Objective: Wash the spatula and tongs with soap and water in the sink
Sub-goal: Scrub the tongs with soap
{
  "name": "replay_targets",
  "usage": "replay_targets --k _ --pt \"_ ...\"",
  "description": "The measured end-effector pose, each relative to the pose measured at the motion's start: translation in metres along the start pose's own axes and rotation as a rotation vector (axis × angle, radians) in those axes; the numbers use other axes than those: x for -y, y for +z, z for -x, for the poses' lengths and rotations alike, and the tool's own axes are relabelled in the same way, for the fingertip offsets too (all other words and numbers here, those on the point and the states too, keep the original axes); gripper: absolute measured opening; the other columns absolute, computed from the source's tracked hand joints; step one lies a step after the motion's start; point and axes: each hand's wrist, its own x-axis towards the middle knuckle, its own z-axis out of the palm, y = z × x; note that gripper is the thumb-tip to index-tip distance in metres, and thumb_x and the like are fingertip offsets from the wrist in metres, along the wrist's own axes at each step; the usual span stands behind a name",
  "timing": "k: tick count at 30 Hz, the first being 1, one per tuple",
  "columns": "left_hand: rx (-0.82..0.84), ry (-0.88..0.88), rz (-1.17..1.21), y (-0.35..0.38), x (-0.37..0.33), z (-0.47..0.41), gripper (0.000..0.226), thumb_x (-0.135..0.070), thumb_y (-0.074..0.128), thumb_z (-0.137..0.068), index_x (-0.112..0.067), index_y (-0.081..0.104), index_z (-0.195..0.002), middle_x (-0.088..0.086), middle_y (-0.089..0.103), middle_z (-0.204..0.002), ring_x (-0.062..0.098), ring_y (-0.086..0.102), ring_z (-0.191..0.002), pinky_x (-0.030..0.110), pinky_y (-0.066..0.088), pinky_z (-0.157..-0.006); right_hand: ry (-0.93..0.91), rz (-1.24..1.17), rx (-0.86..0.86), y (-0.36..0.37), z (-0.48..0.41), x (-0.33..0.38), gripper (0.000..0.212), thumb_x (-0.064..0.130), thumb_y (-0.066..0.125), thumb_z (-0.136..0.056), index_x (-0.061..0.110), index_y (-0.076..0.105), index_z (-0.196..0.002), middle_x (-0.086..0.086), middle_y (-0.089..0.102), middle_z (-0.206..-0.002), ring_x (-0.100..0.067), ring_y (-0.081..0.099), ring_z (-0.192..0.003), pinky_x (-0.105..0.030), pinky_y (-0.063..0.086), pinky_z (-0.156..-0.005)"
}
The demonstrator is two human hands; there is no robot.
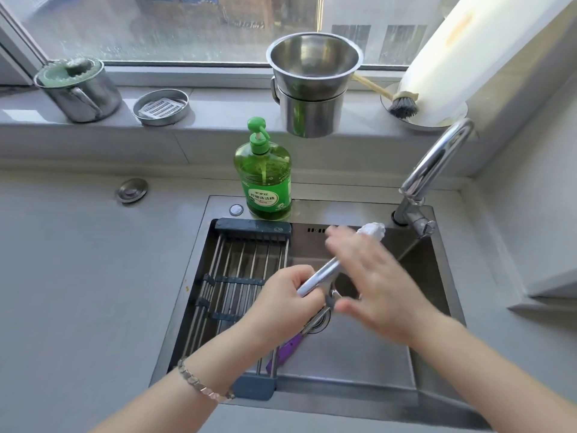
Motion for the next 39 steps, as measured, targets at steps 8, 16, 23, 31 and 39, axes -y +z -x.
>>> replay_targets --k 8,16,23,31,39 --pt "-0.014 0.048 -0.046 0.01 0.006 0.001 0.022 -0.007 0.056 -0.087 0.007 0.05 -0.072 0.003 0.04 -0.057 0.01 0.03 -0.048 0.026 0.028 -0.048 0.001 0.048 0.066 0.005 0.005 0.003 0.09 0.071 0.01 -0.086 0.002 0.039 -0.136 -0.015 0.046 -0.14 -0.024 0.032 -0.136 -0.032 0.011 -0.115" --pt "0.037 -0.035 0.037 0.017 0.003 0.001 0.041 -0.006 0.061 -0.084 -0.005 0.052 -0.123 -0.001 0.048 -0.111 0.004 0.048 -0.096 0.006 0.037 -0.082 -0.072 -0.148 0.082 0.018 0.018 0.052 0.095 0.073 0.011 -0.084 -0.002 0.027 -0.14 -0.017 0.029 -0.149 -0.022 0.017 -0.141 -0.034 0.008 -0.117" --pt "0.142 0.046 0.208 0.008 0.009 0.0 0.022 0.003 0.065 -0.067 -0.012 0.05 -0.071 -0.008 0.045 -0.057 0.008 0.044 -0.052 0.023 0.042 -0.056 0.026 -0.208 0.016 0.004 0.019 0.029 0.091 0.07 0.012 -0.087 -0.001 0.033 -0.14 -0.016 0.029 -0.15 -0.018 0.017 -0.142 -0.032 0.009 -0.117" --pt "0.211 0.019 0.315 0.007 0.008 0.0 0.04 0.016 0.069 -0.065 -0.011 0.04 -0.069 -0.011 0.041 -0.05 0.004 0.04 -0.047 0.015 0.04 -0.049 0.134 -0.312 -0.014 0.0 0.016 0.026 0.092 0.071 0.009 -0.086 0.001 0.032 -0.142 -0.007 0.026 -0.15 -0.011 0.015 -0.141 -0.033 0.012 -0.116" --pt "0.209 -0.352 1.145 0.002 0.002 0.0 0.015 -0.015 0.053 -0.066 -0.012 0.045 -0.054 0.002 0.036 -0.047 0.018 0.044 -0.051 0.03 0.037 -0.069 0.228 -0.329 -0.006 0.007 0.018 0.017 0.104 0.08 0.001 -0.077 0.006 0.024 -0.146 0.001 0.015 -0.153 -0.004 0.005 -0.142 -0.036 0.011 -0.118"
